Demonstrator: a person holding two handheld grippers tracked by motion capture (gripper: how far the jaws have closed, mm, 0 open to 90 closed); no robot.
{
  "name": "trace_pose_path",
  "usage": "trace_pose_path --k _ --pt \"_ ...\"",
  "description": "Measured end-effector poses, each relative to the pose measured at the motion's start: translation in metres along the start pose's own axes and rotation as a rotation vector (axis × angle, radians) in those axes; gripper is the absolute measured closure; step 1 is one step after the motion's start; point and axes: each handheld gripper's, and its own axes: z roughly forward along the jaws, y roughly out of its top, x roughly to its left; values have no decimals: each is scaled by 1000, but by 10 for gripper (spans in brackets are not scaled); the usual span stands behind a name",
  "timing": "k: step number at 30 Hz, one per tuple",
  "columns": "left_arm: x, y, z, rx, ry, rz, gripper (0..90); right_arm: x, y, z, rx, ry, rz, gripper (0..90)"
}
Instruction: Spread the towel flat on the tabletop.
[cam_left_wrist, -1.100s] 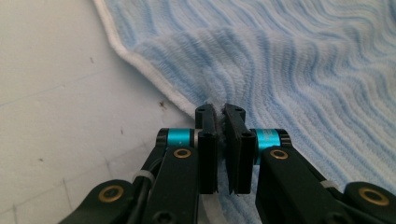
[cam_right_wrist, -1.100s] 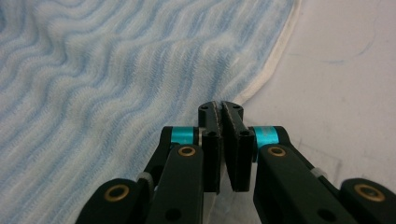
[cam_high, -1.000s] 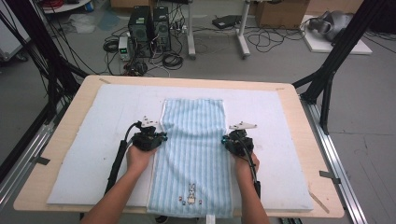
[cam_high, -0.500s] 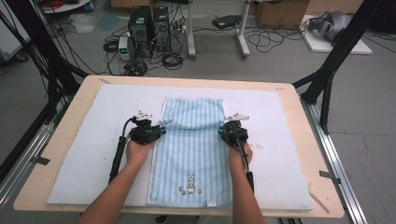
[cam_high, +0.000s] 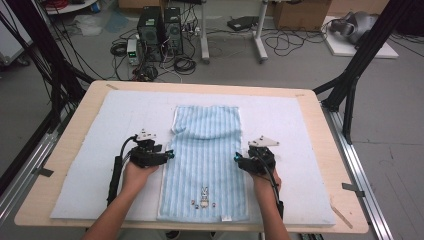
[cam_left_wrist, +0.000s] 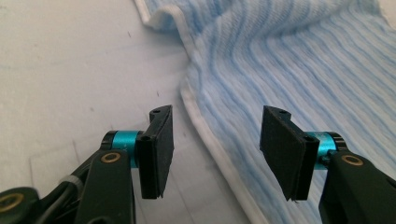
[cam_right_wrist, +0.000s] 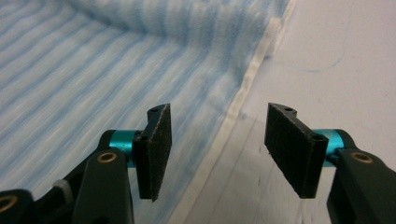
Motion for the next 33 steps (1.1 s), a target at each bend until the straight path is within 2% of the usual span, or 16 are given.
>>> trace_pose_path --k 1,3,4,8,11,17,19,21,23,24,27,33 --pt "-3 -5 -4 -13 -11 -3 441 3 -4 -5 2 1 -10 417" --pt "-8 -13 -11 -2 -22 -7 447 9 -12 -16 3 4 -23 409" --pt "-11 -21 -17 1 -31 5 448 10 -15 -20 4 5 -23 400" --pt "-20 -41 -34 -14 -44 8 474 20 -33 -41 -6 31 -8 401" --pt "-26 -52 -46 -14 -61 10 494 27 -44 -51 8 43 -20 461" --pt "-39 -70 -60 -21 -81 46 561 42 -61 -68 33 73 -29 584" --pt "-43 -76 -64 -27 -79 73 628 44 -65 -70 55 77 -14 639" --pt "-47 -82 -68 -38 -79 101 760 46 -69 -73 62 98 -4 742" --pt "-48 -87 -72 -36 -109 80 863 48 -71 -76 64 107 -11 828" --pt "-48 -88 -73 -33 -121 73 871 49 -71 -77 66 116 -6 853" --pt "-51 -93 -80 -19 -146 79 877 51 -75 -82 68 121 -7 867" --pt "-54 -104 -90 -24 -179 95 877 57 -82 -95 80 130 -44 867"
